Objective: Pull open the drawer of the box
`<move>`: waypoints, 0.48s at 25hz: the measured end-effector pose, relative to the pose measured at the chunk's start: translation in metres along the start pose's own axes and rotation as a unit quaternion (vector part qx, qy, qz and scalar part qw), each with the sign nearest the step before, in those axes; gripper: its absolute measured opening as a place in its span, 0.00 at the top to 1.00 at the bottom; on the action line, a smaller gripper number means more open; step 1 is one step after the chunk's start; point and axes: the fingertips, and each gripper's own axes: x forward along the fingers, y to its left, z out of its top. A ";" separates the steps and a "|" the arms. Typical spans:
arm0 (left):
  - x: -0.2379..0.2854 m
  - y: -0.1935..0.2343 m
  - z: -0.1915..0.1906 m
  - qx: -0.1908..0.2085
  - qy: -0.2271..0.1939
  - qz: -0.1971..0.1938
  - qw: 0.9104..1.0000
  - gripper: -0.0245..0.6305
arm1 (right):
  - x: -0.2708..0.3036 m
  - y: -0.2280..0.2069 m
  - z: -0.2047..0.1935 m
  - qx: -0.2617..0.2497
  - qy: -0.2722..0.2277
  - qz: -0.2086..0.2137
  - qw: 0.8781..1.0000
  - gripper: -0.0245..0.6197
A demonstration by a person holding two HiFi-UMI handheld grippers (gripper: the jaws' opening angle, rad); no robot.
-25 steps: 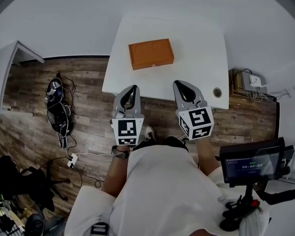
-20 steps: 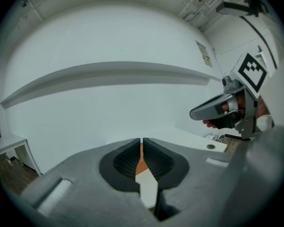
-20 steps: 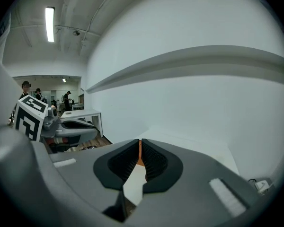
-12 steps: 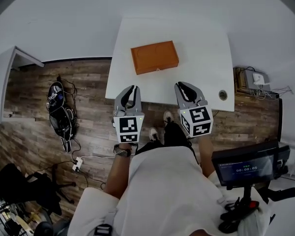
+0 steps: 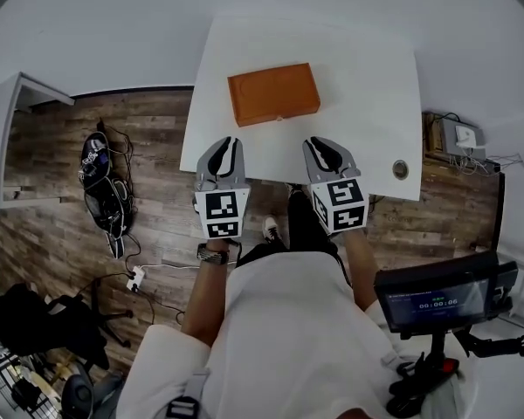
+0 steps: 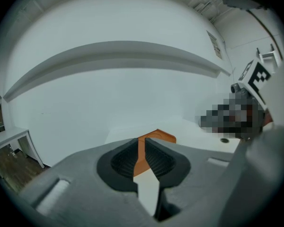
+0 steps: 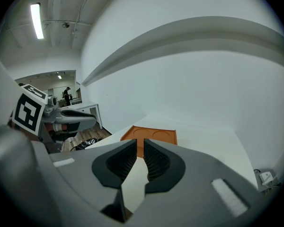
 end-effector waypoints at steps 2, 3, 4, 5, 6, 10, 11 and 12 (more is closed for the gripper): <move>0.007 0.003 -0.002 -0.002 0.004 0.004 1.000 0.89 | 0.010 -0.001 -0.003 0.002 0.006 0.004 1.000 0.89; 0.011 0.004 -0.003 -0.004 0.007 0.006 1.000 0.89 | 0.015 -0.002 -0.005 0.005 0.009 0.006 1.000 0.88; 0.016 0.004 -0.004 -0.005 0.009 0.006 1.000 0.89 | 0.020 -0.005 -0.007 0.009 0.012 0.007 1.000 0.88; 0.020 0.005 -0.004 -0.006 0.011 0.006 1.000 0.88 | 0.025 -0.006 -0.009 0.015 0.014 0.006 1.000 0.88; 0.023 0.005 -0.005 -0.005 0.012 0.005 1.000 0.87 | 0.030 -0.008 -0.011 0.020 0.017 0.005 1.000 0.88; 0.049 0.011 -0.011 -0.003 0.016 0.009 1.000 0.86 | 0.061 -0.016 -0.025 0.032 0.028 0.008 0.999 0.85; 0.055 0.012 -0.015 -0.005 0.018 0.009 1.000 0.86 | 0.068 -0.017 -0.031 0.034 0.033 0.011 0.999 0.85; 0.059 0.013 -0.019 -0.008 0.021 0.008 1.000 0.86 | 0.073 -0.017 -0.036 0.035 0.038 0.012 0.999 0.85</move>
